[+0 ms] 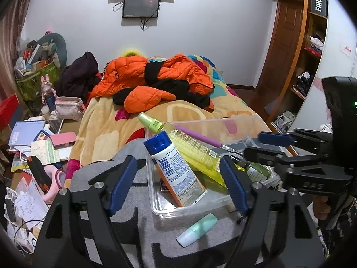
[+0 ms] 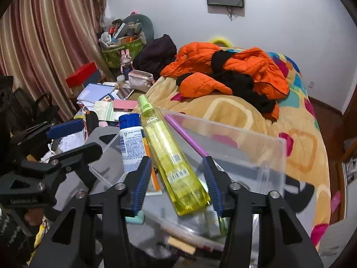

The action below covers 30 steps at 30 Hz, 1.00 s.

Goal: Organize objects
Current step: 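Release the sunscreen tube into the bin with the left gripper while the right drops the purple pen inside, then reach the left gripper to the mint-green deodorant stick while the right reaches the black pen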

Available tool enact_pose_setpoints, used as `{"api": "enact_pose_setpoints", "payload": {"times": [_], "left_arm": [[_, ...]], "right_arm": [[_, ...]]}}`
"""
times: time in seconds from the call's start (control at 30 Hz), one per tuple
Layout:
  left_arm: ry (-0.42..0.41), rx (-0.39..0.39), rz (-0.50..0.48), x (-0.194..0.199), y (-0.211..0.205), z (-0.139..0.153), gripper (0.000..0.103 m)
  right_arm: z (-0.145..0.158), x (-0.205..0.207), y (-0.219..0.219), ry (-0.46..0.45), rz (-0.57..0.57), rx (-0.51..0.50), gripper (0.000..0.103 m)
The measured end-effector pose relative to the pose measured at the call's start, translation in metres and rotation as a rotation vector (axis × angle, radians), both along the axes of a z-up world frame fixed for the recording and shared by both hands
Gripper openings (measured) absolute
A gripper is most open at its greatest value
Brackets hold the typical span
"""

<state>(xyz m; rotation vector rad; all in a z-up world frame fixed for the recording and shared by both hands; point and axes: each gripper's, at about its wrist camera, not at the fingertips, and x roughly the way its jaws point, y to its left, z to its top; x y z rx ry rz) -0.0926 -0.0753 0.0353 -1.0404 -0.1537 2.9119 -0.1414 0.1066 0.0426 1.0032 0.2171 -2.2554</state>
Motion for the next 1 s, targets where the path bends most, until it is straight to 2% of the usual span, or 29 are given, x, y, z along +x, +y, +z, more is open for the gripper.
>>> {"api": "enact_pose_setpoints", "payload": {"times": [0.1, 0.2, 0.37, 0.6, 1.0], "left_arm": [[0.003, -0.005, 0.007, 0.005, 0.003, 0.004, 0.094], [0.0, -0.012, 0.015, 0.009, 0.005, 0.005, 0.095], [-0.028, -0.019, 0.021, 0.014, 0.005, 0.0, 0.095], [-0.093, -0.021, 0.01, 0.023, 0.007, -0.024, 0.095], [-0.266, -0.032, -0.036, 0.017, 0.02, -0.09, 0.095]], "right_arm": [[0.005, 0.007, 0.018, 0.013, -0.038, -0.011, 0.061], [0.007, 0.014, 0.032, 0.017, -0.069, -0.028, 0.068], [0.004, 0.03, 0.054, 0.065, -0.142, 0.017, 0.077], [-0.01, 0.046, 0.09, 0.057, -0.247, 0.057, 0.081], [-0.067, 0.05, 0.125, -0.138, -0.34, 0.003, 0.08]]}}
